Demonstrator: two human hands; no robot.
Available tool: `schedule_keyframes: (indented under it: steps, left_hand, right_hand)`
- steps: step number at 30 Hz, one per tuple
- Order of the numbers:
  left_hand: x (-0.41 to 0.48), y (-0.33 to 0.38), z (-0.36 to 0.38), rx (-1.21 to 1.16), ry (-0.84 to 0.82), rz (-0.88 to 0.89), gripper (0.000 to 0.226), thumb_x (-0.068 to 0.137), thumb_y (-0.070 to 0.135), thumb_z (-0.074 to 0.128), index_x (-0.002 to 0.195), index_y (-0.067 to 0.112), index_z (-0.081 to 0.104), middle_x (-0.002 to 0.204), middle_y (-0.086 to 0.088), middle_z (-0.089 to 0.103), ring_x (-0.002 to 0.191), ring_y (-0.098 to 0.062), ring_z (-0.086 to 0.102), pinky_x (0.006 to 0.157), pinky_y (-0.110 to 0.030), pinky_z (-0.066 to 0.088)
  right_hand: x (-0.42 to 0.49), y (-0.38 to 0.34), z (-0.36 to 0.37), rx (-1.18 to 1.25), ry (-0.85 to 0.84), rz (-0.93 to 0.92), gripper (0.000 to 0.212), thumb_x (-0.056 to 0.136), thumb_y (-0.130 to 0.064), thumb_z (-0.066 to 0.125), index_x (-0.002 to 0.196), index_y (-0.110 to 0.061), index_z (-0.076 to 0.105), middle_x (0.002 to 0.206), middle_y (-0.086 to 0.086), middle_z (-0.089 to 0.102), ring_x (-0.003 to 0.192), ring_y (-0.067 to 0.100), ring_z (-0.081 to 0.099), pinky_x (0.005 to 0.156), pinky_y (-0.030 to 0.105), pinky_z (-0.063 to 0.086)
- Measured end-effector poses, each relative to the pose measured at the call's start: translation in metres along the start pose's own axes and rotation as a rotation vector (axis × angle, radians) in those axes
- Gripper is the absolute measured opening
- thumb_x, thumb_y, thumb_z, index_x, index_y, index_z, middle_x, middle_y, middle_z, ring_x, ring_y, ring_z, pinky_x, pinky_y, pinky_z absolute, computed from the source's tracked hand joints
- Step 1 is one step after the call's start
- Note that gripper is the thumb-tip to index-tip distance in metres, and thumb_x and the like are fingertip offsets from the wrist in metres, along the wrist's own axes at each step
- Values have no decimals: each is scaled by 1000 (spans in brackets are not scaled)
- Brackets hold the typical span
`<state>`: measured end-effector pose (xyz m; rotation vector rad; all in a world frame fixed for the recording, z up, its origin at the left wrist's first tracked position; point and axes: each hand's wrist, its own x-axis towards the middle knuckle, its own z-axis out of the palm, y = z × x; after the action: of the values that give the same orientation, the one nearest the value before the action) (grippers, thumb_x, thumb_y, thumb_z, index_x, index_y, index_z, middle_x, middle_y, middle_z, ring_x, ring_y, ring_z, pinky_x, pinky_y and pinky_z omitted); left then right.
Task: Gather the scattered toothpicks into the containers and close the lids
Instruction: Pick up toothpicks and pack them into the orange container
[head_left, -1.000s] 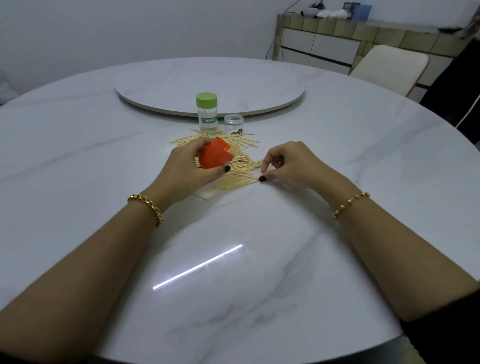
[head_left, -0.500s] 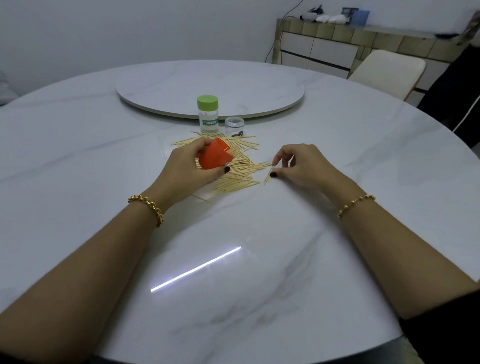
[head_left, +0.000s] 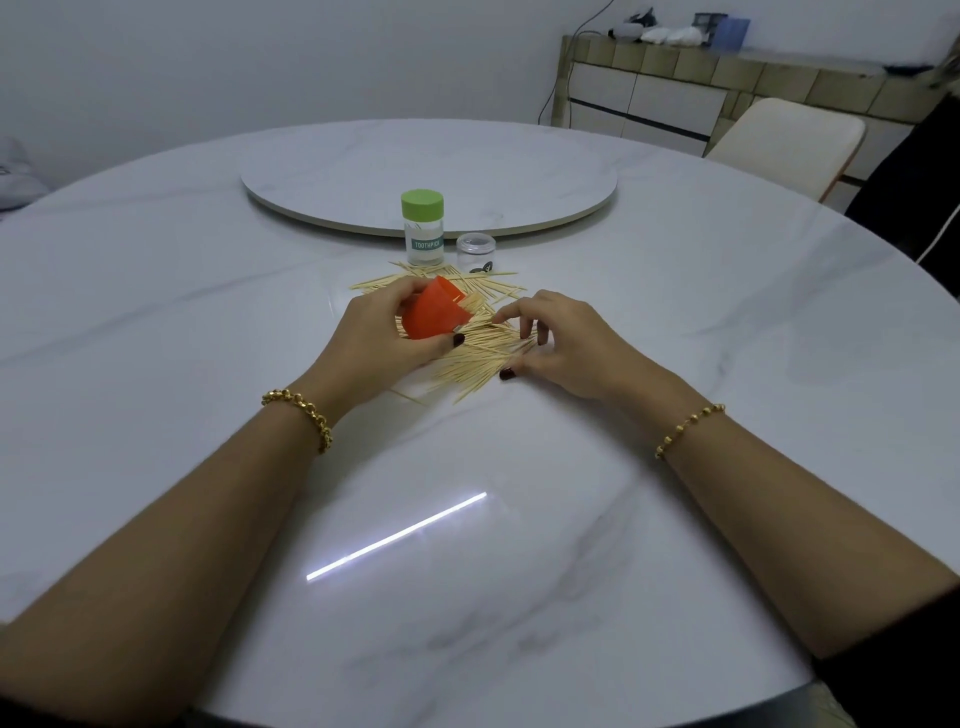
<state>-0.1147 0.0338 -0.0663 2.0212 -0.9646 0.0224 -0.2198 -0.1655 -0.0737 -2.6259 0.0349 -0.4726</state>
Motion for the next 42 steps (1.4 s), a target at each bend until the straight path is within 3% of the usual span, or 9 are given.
schedule_keyframes:
  steps: [3, 8, 11, 16, 20, 31, 37, 39, 42]
  left_hand:
    - [1, -1, 0, 3, 11, -4, 56, 77, 33, 78, 126, 23, 55, 109, 11, 56, 99, -6, 52, 73, -6, 39]
    - [1, -3, -1, 9, 65, -22, 58, 78, 30, 77, 129, 20, 53, 114, 8, 57, 103, -8, 51, 81, -13, 39]
    - [1, -4, -4, 3, 106, -41, 56, 77, 29, 77, 127, 19, 55, 114, 6, 59, 103, -9, 52, 77, -10, 38]
    - [2, -5, -7, -12, 145, -75, 53, 77, 26, 77, 125, 19, 56, 109, 8, 57, 98, -9, 52, 68, 3, 35]
    - [3, -7, -7, -13, 144, -81, 54, 77, 26, 77, 126, 19, 55, 111, 9, 57, 101, -9, 52, 72, -2, 36]
    - [5, -12, -6, -8, 150, -82, 56, 78, 28, 76, 128, 19, 54, 119, 4, 60, 102, -10, 53, 73, -5, 37]
    - [5, -12, -6, -17, 144, -86, 56, 79, 30, 76, 129, 20, 52, 117, 6, 56, 102, -10, 51, 71, -5, 37]
    - [5, -12, -7, -17, 144, -88, 56, 80, 30, 75, 130, 19, 51, 117, 7, 55, 103, -10, 50, 70, -3, 36]
    - [4, -11, -7, -25, 150, -89, 57, 80, 30, 75, 130, 19, 50, 115, 8, 54, 103, -10, 50, 68, -5, 38]
  right_hand:
    - [0, -4, 4, -23, -3, -16, 54, 71, -30, 82, 122, -23, 63, 95, -4, 50, 83, 10, 47, 68, 5, 31]
    - [10, -10, 14, -166, -38, 33, 57, 79, -37, 74, 131, -24, 57, 108, 1, 46, 107, 17, 44, 83, 24, 36]
    - [17, -13, 17, -200, -34, 29, 48, 82, -38, 71, 127, -27, 60, 115, 4, 47, 113, 19, 42, 89, 34, 43]
    - [25, -14, 30, -217, 84, -36, 27, 86, -22, 68, 113, -21, 71, 106, 9, 53, 103, 27, 50, 79, 40, 48]
    - [33, -11, 35, -251, 200, -104, 16, 83, -18, 70, 99, -16, 76, 95, 10, 58, 90, 30, 54, 69, 35, 44]
    - [46, -3, 39, -147, 294, -75, 12, 82, -13, 70, 92, -13, 77, 87, 7, 60, 86, 28, 54, 69, 36, 44]
    - [46, -2, 35, -79, 348, -1, 13, 83, -9, 68, 93, -10, 76, 90, 8, 71, 91, 31, 57, 82, 42, 44]
    - [45, -3, 33, -37, 390, 39, 14, 84, -7, 66, 93, -9, 76, 87, 11, 73, 85, 31, 59, 85, 38, 42]
    - [44, -2, 33, 19, 422, 81, 16, 87, -6, 62, 93, -11, 76, 84, 6, 74, 74, 24, 59, 102, 35, 33]
